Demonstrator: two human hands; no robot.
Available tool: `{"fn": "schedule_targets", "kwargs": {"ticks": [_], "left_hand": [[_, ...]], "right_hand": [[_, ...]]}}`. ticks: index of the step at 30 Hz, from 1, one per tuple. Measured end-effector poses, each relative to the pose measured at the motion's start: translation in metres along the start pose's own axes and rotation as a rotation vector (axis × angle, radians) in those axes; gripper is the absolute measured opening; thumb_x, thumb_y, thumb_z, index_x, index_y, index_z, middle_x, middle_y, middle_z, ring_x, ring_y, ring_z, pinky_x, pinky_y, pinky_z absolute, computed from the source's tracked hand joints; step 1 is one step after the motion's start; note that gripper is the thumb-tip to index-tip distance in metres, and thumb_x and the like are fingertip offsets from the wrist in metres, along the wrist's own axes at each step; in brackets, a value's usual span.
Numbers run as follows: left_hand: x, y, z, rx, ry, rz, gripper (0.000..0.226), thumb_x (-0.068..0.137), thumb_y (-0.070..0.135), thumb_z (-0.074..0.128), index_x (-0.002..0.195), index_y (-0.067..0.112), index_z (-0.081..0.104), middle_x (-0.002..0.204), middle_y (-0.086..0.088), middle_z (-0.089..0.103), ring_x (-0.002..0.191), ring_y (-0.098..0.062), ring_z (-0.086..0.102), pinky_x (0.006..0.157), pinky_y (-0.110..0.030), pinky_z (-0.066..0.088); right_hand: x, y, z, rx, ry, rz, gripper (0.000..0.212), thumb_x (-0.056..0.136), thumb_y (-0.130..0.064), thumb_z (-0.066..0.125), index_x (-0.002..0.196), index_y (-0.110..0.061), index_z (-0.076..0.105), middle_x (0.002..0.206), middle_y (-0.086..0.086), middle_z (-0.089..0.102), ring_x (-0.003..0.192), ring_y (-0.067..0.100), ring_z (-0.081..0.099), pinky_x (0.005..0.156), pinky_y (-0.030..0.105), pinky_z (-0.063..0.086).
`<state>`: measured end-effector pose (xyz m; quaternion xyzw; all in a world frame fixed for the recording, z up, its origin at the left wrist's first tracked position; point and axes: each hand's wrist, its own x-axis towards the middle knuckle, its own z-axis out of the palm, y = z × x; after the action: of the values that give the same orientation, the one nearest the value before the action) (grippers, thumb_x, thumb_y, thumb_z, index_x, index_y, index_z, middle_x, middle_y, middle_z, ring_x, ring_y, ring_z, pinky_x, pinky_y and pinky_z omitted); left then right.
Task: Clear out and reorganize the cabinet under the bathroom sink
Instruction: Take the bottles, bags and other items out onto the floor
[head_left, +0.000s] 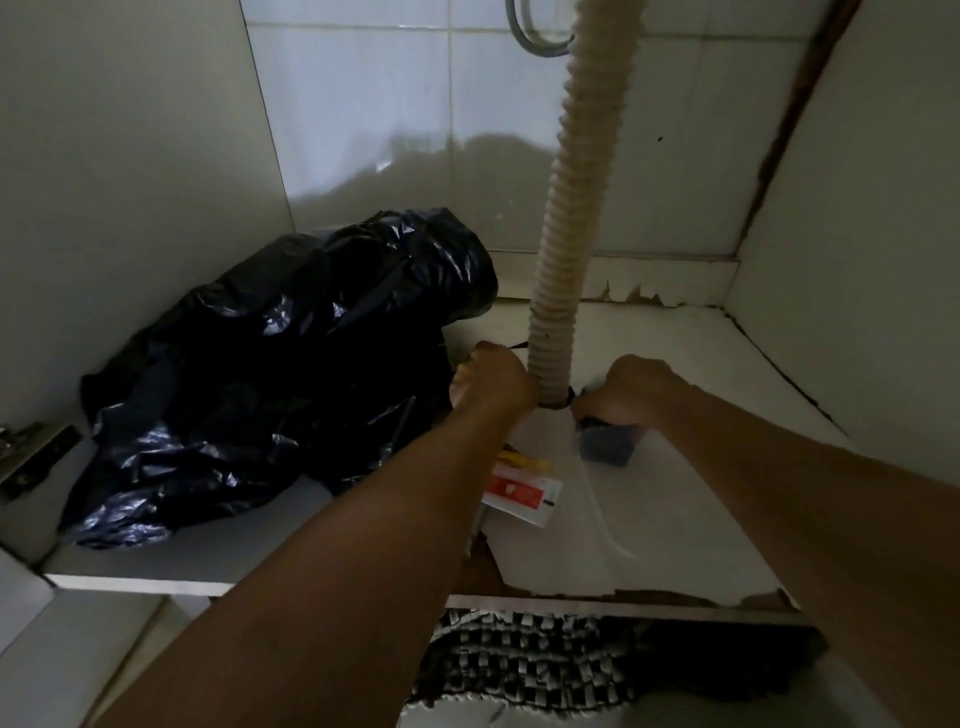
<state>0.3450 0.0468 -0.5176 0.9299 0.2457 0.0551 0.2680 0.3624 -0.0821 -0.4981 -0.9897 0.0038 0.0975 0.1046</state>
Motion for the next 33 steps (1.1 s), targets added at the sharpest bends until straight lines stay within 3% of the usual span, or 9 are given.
{"fn": "schedule_targets", "kwargs": {"ticks": [7,9,15,19,22,26,28,30,33], "left_hand": [[0.008,-0.002,-0.014,-0.122,-0.026,-0.027,0.069,0.089,0.036,0.061,0.14,0.0,0.031,0.136,-0.016,0.048,0.122,-0.031,0.051,0.082,-0.033,0.045],[0.009,0.0,-0.024,-0.161,-0.027,-0.035,0.071,0.092,0.035,0.056,0.144,-0.002,0.025,0.14,-0.018,0.045,0.124,-0.031,0.049,0.088,-0.033,0.045],[-0.026,0.014,-0.045,-0.262,-0.032,-0.046,0.067,0.09,0.033,0.057,0.143,0.003,0.029,0.136,-0.019,0.048,0.121,-0.033,0.052,0.098,-0.037,0.047],[-0.074,0.006,-0.057,-0.34,-0.016,-0.021,0.065,0.091,0.029,0.056,0.145,0.008,0.026,0.136,-0.018,0.047,0.123,-0.033,0.049,0.095,-0.036,0.043],[-0.111,-0.008,-0.061,-0.418,-0.038,-0.022,0.068,0.089,0.03,0.057,0.145,0.006,0.026,0.138,-0.019,0.046,0.124,-0.035,0.047,0.1,-0.039,0.04],[-0.184,-0.029,-0.072,-0.713,0.023,-0.006,0.044,0.087,0.02,0.059,0.129,0.009,0.048,0.117,-0.006,0.059,0.104,-0.027,0.055,0.096,-0.041,0.047],[-0.222,-0.044,-0.078,-1.026,-0.091,-0.013,0.035,0.085,0.009,0.06,0.119,0.01,0.053,0.097,-0.002,0.057,0.088,-0.023,0.055,0.081,-0.039,0.052],[-0.247,-0.063,-0.079,-1.274,-0.281,-0.003,0.038,0.076,0.008,0.064,0.113,0.01,0.054,0.097,-0.011,0.057,0.078,-0.02,0.057,0.064,-0.03,0.053],[-0.275,-0.092,-0.077,-1.42,-0.427,-0.025,0.039,0.073,0.005,0.065,0.112,0.007,0.058,0.094,-0.012,0.059,0.08,-0.021,0.059,0.07,-0.031,0.054]], "right_hand": [[-0.018,0.042,-0.04,0.25,0.263,0.088,0.051,0.082,-0.054,0.057,0.096,-0.006,0.048,0.09,0.011,0.054,0.094,0.032,0.058,0.095,0.044,0.046],[-0.032,0.054,-0.046,0.383,0.35,0.064,0.051,0.082,-0.056,0.057,0.097,-0.007,0.053,0.092,0.011,0.057,0.089,0.031,0.059,0.084,0.039,0.047],[-0.094,0.065,-0.057,0.739,0.395,-0.023,0.041,0.089,-0.038,0.058,0.06,-0.011,0.045,0.06,0.003,0.045,0.053,0.016,0.041,0.051,0.027,0.029],[-0.149,0.076,-0.047,1.164,0.29,0.045,0.028,0.085,-0.04,0.063,0.081,-0.014,0.052,0.084,0.005,0.055,0.071,0.019,0.049,0.057,0.029,0.034],[-0.186,0.081,-0.039,1.42,0.232,0.066,0.029,0.085,-0.039,0.064,0.091,-0.012,0.055,0.078,0.001,0.056,0.065,0.013,0.046,0.059,0.028,0.035],[-0.243,0.08,-0.034,1.665,0.164,-0.011,0.017,0.086,-0.03,0.065,0.097,-0.018,0.059,0.094,0.002,0.066,0.092,0.016,0.06,0.086,0.032,0.042],[-0.263,0.076,-0.029,1.703,0.101,-0.054,0.043,0.084,-0.026,0.068,0.123,-0.014,0.054,0.109,0.005,0.067,0.102,0.019,0.062,0.092,0.034,0.042],[-0.279,0.071,-0.024,1.707,0.031,-0.114,0.056,0.084,-0.02,0.068,0.135,-0.013,0.045,0.116,0.007,0.065,0.103,0.019,0.062,0.097,0.036,0.041],[-0.297,0.069,-0.011,1.653,-0.104,-0.193,0.057,0.084,-0.011,0.066,0.136,-0.014,0.042,0.118,0.011,0.065,0.105,0.023,0.063,0.099,0.038,0.043]]}}
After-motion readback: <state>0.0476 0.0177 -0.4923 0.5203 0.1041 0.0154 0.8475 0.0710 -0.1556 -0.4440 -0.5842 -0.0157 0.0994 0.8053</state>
